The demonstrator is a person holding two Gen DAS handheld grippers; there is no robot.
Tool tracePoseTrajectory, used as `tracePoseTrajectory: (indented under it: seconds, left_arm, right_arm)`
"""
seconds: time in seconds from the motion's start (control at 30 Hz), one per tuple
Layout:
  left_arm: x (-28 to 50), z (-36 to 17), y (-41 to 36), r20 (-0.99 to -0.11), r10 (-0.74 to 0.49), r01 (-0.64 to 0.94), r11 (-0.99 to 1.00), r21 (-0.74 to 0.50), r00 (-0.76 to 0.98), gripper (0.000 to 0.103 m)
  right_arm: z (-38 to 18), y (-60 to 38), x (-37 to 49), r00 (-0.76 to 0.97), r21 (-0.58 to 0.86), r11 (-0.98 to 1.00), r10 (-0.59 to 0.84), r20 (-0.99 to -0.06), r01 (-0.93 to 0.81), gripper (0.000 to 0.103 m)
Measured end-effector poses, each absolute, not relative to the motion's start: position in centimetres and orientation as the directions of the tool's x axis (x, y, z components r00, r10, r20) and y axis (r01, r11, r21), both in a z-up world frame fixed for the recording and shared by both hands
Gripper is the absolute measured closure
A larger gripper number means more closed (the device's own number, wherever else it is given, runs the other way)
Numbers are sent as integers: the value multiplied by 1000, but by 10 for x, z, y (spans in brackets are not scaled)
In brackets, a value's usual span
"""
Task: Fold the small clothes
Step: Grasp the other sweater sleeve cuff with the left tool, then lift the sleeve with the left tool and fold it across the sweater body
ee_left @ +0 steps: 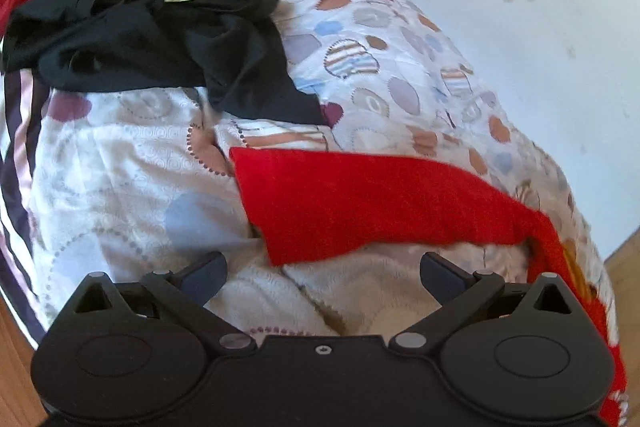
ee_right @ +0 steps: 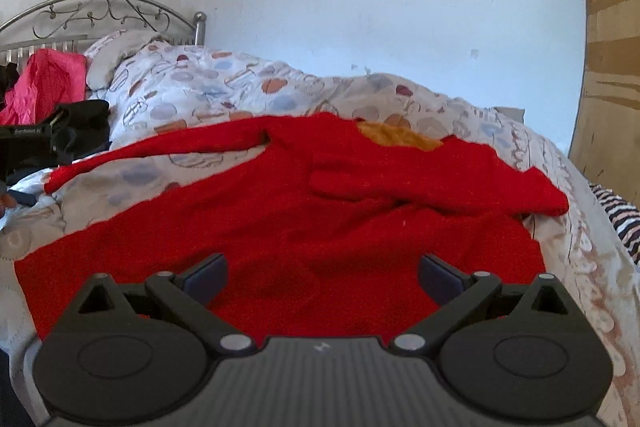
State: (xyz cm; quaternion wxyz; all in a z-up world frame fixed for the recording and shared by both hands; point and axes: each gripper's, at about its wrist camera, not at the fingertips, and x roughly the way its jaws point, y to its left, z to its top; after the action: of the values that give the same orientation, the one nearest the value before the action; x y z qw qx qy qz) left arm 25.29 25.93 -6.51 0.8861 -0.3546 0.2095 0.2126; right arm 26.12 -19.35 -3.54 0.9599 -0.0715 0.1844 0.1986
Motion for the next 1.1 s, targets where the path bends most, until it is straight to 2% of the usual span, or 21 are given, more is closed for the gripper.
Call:
tracePoseTrajectory:
  seconds: [0.1, 0.17, 0.23, 0.37, 0.5, 0.57, 0.7, 0.87, 1.0, 1.1]
  left_arm:
    - [261, -66, 266, -525, 257, -557, 614, -560, 811, 27]
    - [265, -68, 272, -555, 276, -598, 570, -563, 785, 56]
    - [269, -70, 278, -580, 290, -631, 537, -560, 761, 75]
    - [270, -68, 286, -581, 292, -634, 531, -562, 760, 93]
    - [273, -50, 282, -579, 316, -632, 598, -494, 752, 101]
    - [277, -38, 282, -581, 334, -636, 623, -455, 742, 102]
    - [288, 5, 278, -501, 399, -604, 711, -360, 768, 102]
    - [311, 66, 259, -397, 413, -535, 800, -272, 820, 102]
    - [333, 119, 218, -268, 363, -421, 884, -205, 892, 102]
    - [349, 153, 170, -173, 275, -297, 948, -117, 946, 102]
  right_arm:
    - [-36, -200, 265, 840, -27, 908, 374, -393, -417, 0]
    - [-37, -203, 268, 831, 0, 910, 379, -407, -415, 0]
    - [-39, -206, 272, 825, 22, 913, 378, -420, -408, 0]
    - [-41, -208, 273, 823, 40, 914, 381, -422, -403, 0]
    - [-39, -209, 271, 831, 50, 917, 381, -406, -396, 0]
    - [-36, -212, 269, 837, 62, 920, 380, -393, -388, 0]
    - [-32, -223, 259, 858, 69, 927, 369, -358, -369, 0]
    - [-32, -244, 248, 876, 84, 936, 350, -332, -342, 0]
    - [-35, -259, 243, 892, 106, 946, 325, -314, -307, 0]
    - [-35, -273, 241, 893, 162, 947, 316, -321, -277, 0]
